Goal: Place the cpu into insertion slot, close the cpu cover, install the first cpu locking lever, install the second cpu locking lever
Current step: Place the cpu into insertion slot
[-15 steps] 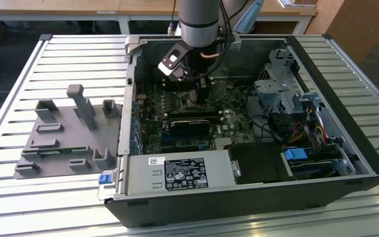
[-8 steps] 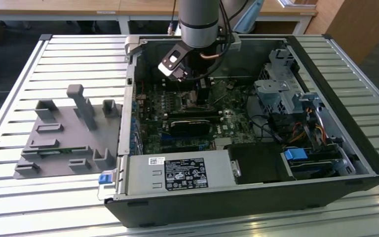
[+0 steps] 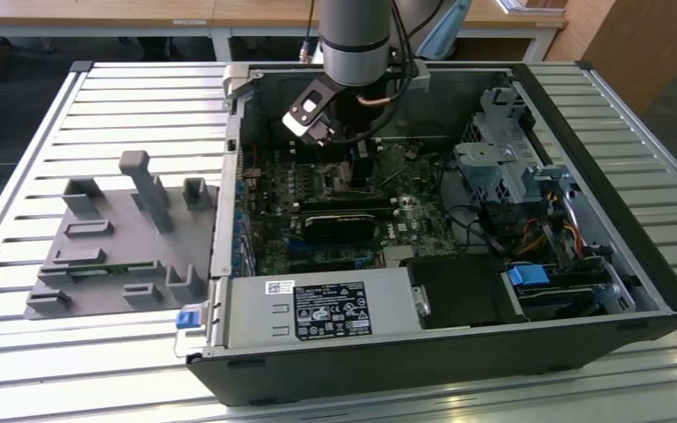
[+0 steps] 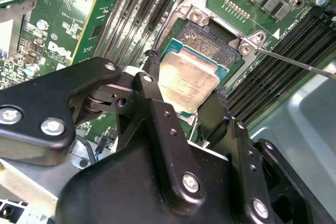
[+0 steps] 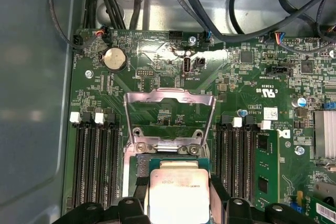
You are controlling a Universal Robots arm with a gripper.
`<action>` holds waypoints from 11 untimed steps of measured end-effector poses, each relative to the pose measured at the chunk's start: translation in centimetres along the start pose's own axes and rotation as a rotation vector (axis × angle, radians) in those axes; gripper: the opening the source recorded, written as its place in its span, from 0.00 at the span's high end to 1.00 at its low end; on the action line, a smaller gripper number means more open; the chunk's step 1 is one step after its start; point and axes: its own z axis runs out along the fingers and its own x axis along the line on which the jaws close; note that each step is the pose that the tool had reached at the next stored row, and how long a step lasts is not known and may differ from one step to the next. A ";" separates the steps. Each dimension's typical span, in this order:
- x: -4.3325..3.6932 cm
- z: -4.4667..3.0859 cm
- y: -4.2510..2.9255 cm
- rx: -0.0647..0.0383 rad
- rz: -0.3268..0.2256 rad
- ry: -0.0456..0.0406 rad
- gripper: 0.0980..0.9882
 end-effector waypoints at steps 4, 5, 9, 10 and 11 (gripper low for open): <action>0.08 0.11 -0.01 0.000 0.000 -0.0001 0.50; 0.10 0.14 -0.01 0.000 0.000 -0.0001 0.50; 0.14 0.26 -0.02 0.000 0.000 -0.0001 0.50; 0.15 0.29 -0.03 0.000 0.000 -0.0001 0.50; 0.16 0.31 -0.03 0.000 0.000 -0.0002 0.50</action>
